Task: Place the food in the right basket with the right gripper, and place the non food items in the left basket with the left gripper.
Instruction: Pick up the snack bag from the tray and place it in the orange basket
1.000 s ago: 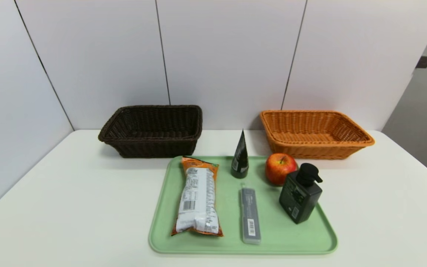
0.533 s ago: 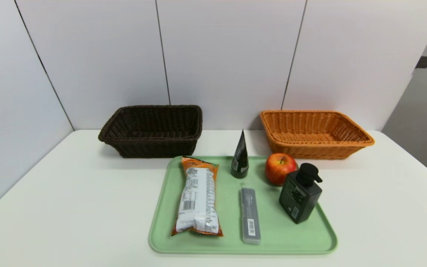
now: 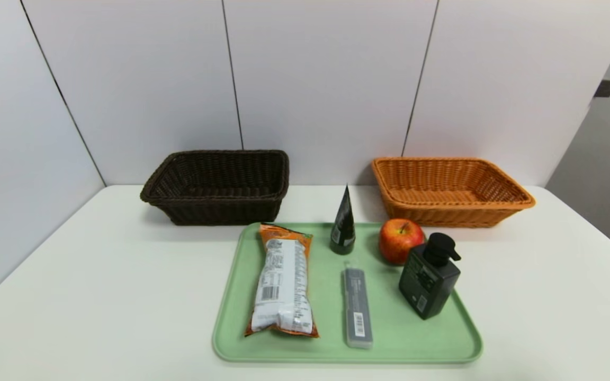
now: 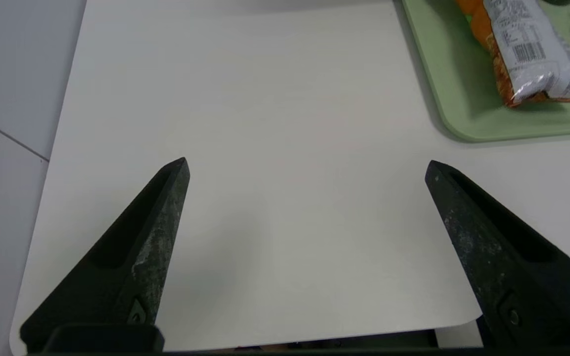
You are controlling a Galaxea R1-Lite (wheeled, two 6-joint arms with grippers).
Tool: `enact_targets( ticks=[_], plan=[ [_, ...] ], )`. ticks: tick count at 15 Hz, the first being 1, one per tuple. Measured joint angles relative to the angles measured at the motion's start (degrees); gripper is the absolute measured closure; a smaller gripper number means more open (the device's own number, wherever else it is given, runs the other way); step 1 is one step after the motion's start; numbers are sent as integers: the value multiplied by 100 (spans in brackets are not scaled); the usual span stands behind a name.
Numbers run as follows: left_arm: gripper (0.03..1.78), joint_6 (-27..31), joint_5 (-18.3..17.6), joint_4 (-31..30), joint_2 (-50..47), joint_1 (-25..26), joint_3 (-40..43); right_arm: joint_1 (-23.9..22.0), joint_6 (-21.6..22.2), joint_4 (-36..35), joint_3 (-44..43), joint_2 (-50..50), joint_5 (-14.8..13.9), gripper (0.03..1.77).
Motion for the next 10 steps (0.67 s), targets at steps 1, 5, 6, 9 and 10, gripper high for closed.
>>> enact_targets(
  ticks=[1,5,6,9,10],
  plan=[
    [12,-211,-4,-9,289,5,-221,57,35,57,-396,394,35,9],
    [12,-1885,13,-846,1104,-4,-524,769,474,138,-1804,1927,-50,9],
    [12,-1871,24,-955,1168,-6,-438,1113,691,143,-2083,2255,-199,9],
    [12,-1364,21,-719,1224,-9,-308,2356,1348,151,-2855,3278,-986,9],
    [12,-1213,40,-756,1251,-9,-249,2701,1515,156,-3106,3655,-1230,9]
  ],
)
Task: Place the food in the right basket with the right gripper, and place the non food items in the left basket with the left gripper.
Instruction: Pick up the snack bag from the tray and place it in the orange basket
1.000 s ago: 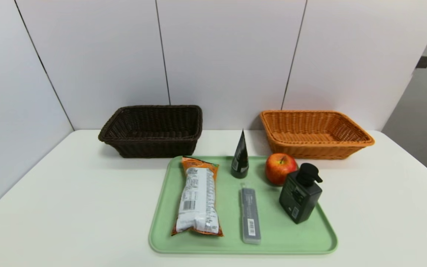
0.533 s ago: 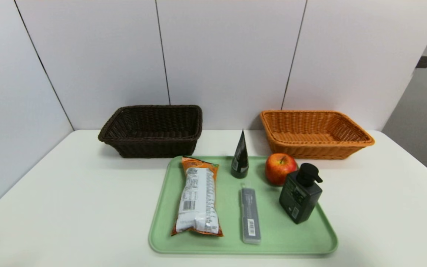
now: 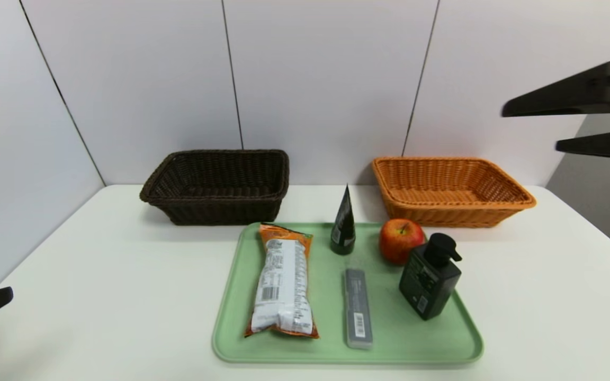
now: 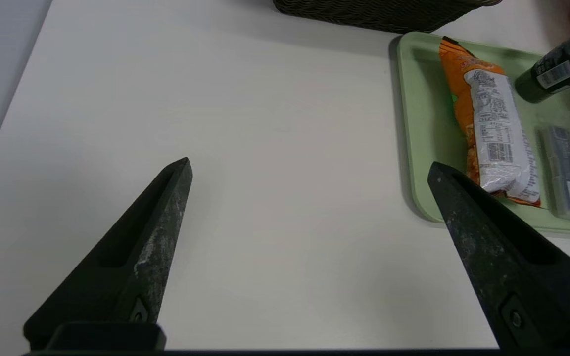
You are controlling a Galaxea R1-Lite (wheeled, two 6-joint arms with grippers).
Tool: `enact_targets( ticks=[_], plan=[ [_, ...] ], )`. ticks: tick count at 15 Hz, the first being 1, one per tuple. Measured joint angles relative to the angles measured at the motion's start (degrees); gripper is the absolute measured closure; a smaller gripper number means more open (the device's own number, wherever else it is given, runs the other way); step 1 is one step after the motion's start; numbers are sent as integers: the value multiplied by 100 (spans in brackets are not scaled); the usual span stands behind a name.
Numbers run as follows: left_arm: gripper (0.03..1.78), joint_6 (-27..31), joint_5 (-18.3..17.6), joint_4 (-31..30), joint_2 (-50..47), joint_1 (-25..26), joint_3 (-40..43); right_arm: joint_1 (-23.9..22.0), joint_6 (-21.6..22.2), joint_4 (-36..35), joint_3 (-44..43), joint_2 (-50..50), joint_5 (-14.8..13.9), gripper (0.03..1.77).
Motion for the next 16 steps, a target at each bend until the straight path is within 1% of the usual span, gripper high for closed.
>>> enact_targets(
  ticks=[1,3,5,6,8,10,12,13,16],
  plan=[
    [12,144,17,-135,17,0,91,286,130,52,-229,345,-152,9],
    [12,227,11,-510,37,0,254,863,445,227,-789,994,-268,9],
    [12,205,9,-529,89,0,304,1384,805,461,-1419,1621,-304,9],
    [12,189,11,-527,105,0,310,1587,898,572,-1668,1872,-321,9],
    [12,189,6,-494,129,2,321,2007,1089,789,-2180,2423,-530,9],
    [12,183,4,-468,138,2,334,2313,1224,822,-2437,2856,-814,9],
    [12,180,-18,-466,146,0,345,2547,1265,841,-2527,3263,-1095,9],
    [12,174,-27,-466,146,0,351,2634,1271,844,-2547,3443,-1180,9],
    [12,169,-44,-468,140,0,329,2792,1276,855,-2558,3903,-1224,9]
  ],
)
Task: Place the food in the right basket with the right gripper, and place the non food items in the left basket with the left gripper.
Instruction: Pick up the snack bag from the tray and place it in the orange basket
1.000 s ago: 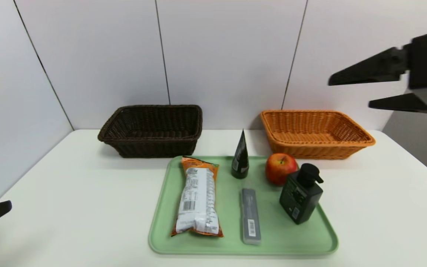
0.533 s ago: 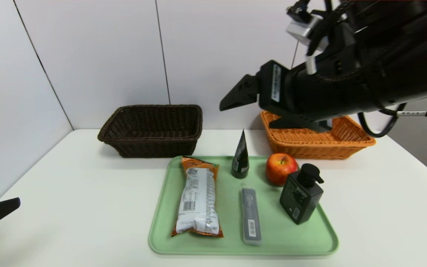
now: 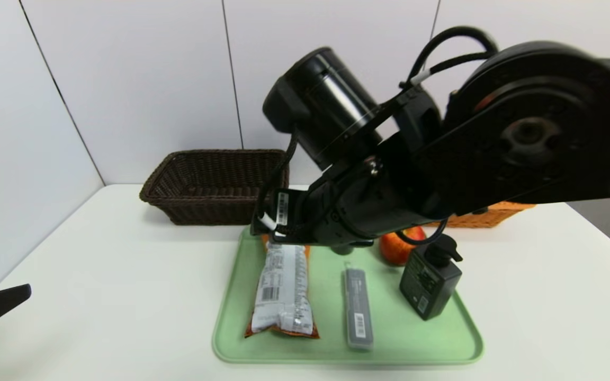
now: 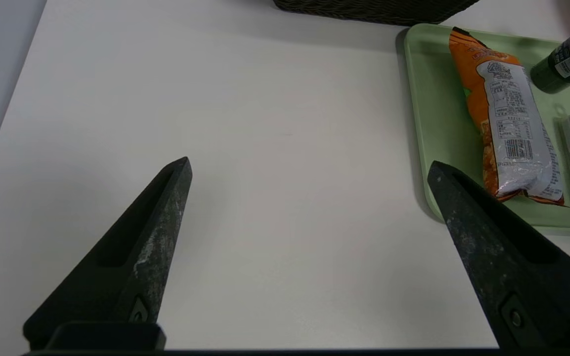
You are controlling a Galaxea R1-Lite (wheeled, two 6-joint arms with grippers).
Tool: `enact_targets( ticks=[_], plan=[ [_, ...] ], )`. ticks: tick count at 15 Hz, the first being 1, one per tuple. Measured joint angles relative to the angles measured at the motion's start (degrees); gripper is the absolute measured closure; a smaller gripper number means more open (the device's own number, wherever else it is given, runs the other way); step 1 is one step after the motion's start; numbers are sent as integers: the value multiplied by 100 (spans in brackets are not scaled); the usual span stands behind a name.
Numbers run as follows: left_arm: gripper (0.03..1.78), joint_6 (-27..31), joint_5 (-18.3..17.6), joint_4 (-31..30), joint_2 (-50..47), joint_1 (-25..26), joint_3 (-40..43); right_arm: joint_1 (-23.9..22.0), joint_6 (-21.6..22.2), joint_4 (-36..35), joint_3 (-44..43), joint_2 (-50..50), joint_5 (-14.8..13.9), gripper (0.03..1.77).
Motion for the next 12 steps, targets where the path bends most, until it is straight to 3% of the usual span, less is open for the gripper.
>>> enact_targets(
  ticks=[12],
  plan=[
    [12,0,-90,18,-105,-11,57,13,-2,-60,-20,1362,-332,9]
  ],
)
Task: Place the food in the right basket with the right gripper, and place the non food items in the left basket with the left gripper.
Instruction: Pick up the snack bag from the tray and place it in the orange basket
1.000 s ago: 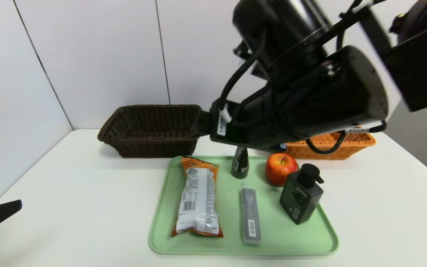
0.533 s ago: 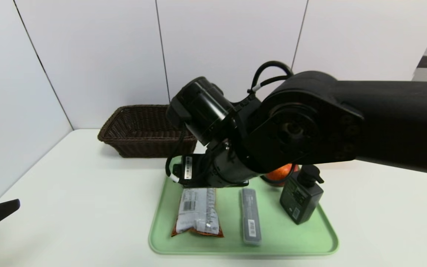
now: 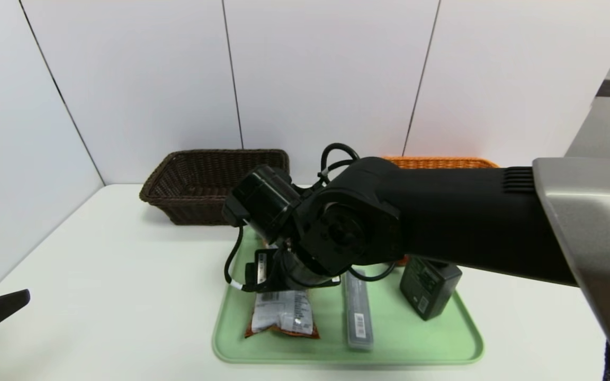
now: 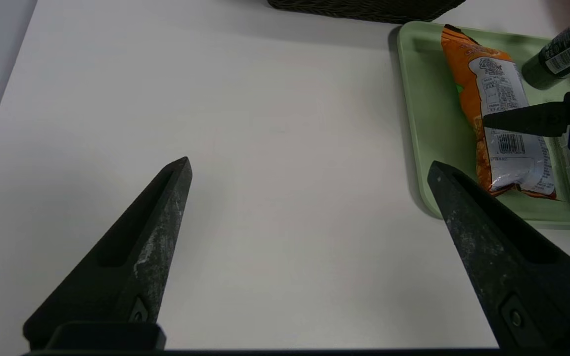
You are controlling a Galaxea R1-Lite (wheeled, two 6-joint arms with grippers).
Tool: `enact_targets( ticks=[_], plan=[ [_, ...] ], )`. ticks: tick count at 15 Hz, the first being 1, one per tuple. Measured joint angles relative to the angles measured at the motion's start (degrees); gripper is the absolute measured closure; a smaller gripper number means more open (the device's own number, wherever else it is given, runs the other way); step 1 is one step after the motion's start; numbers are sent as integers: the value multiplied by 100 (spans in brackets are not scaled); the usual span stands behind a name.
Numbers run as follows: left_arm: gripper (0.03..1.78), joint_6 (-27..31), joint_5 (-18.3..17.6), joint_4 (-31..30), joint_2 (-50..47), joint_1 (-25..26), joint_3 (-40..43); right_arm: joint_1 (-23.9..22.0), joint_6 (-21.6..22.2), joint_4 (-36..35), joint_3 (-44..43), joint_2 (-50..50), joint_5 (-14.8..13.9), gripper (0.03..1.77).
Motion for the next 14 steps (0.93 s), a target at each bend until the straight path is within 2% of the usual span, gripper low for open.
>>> enact_targets(
  ticks=[5,11,14],
  plan=[
    [12,0,-9,113,-85,2,50,-11,-11,-539,0,293,-85,9],
    [12,0,-122,196,-200,2,119,-46,-5,-657,0,516,-91,12],
    [12,2,-122,201,-222,2,130,-46,-13,-651,2,546,-77,63]
  ],
)
